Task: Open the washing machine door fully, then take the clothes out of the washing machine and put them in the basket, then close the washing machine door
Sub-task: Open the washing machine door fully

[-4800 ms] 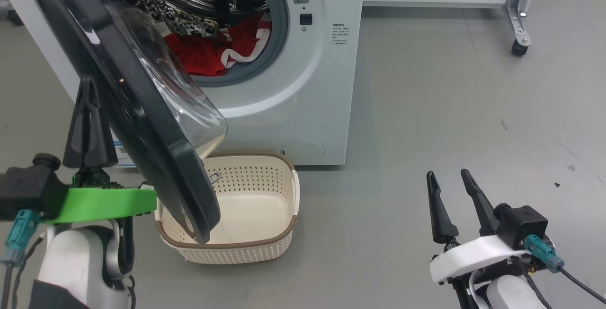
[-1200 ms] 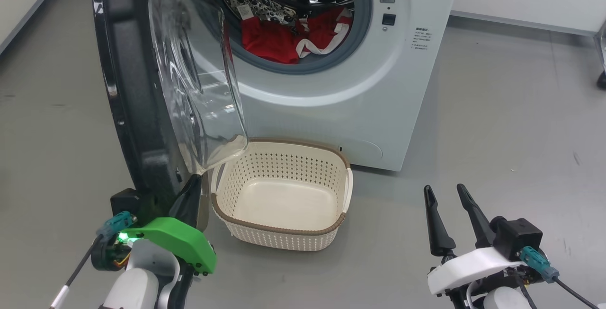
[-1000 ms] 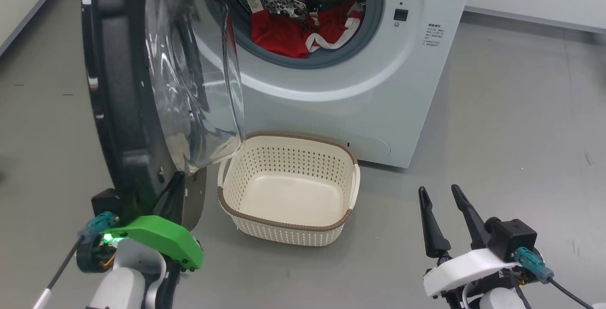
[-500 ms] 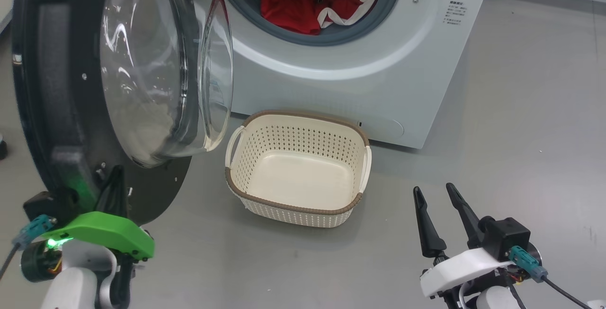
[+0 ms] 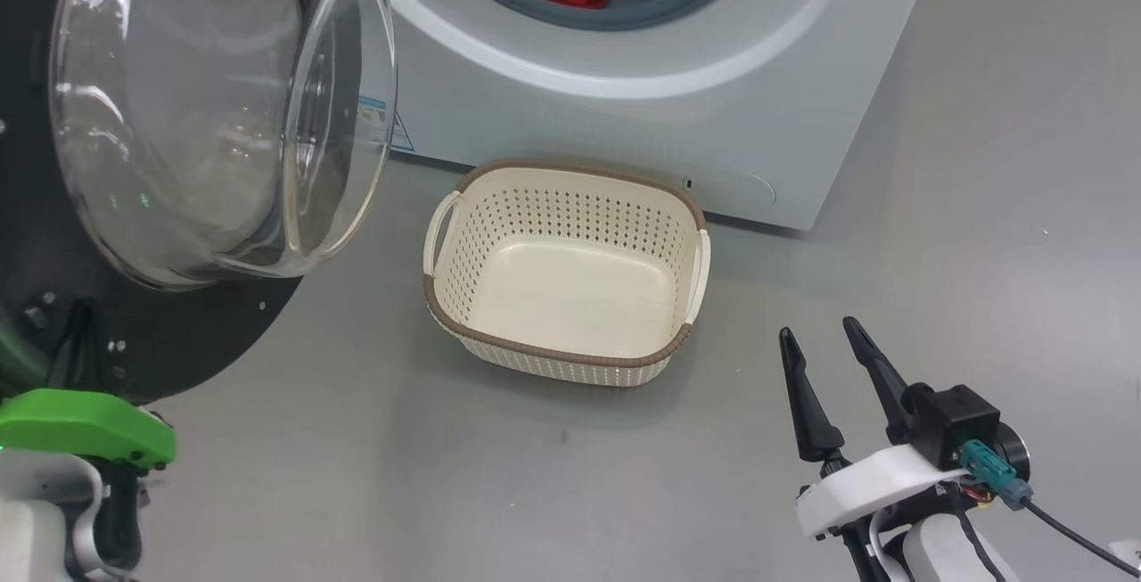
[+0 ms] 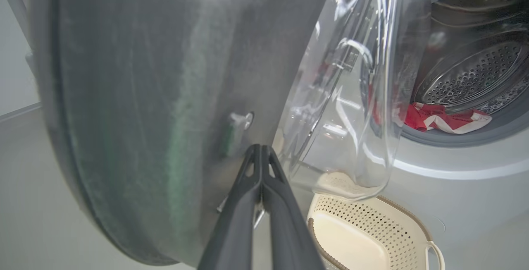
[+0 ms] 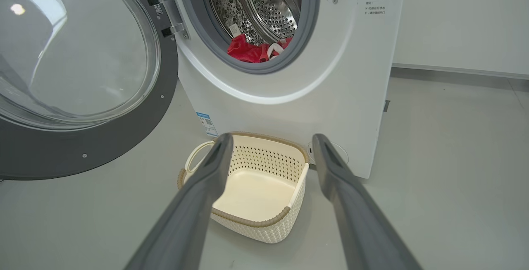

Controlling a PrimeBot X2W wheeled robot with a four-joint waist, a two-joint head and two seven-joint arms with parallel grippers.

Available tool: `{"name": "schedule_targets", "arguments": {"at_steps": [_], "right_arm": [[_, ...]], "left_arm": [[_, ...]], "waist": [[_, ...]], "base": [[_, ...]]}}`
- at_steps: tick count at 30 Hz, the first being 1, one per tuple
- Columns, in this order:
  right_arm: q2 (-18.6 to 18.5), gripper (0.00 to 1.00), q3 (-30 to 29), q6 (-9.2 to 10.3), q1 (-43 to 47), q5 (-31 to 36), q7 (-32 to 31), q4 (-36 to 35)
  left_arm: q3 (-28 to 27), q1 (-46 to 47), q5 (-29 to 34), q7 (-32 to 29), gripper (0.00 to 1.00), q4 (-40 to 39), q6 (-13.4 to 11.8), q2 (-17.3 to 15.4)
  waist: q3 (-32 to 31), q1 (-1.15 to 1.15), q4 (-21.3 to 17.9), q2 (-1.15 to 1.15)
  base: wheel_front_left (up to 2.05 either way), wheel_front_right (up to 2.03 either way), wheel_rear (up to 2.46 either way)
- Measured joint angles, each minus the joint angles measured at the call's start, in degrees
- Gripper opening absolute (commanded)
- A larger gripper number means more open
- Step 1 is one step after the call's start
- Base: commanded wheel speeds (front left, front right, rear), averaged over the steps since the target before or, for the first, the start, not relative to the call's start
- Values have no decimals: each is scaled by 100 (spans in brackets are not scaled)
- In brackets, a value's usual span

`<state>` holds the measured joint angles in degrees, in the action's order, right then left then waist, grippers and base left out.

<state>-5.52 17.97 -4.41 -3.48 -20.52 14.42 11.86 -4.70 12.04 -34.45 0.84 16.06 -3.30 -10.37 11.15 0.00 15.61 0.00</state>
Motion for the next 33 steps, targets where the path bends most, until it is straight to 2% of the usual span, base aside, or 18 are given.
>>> {"name": "schedule_targets", "arguments": {"at_steps": [16,27,33], "right_arm": [[-157,100,21,47,-372,183,-114,-168],[-263,100,-83,85,-477,252,-159,-200],[-291,100,-87,101,-560,252,-160,-194]], "left_arm": [[-730,615,-339,101,0,389,-1,-559],[-1048,1022,-598,185,0,815,-1,-693],[-1043,1140,-597,248,0,1027,11,-765]], "waist": [[731,0,-55,0],[1072,0,-59,0],[1122,0,-21,0]], "base": [[0,0,0],[0,0,0],[0,0,0]]}}
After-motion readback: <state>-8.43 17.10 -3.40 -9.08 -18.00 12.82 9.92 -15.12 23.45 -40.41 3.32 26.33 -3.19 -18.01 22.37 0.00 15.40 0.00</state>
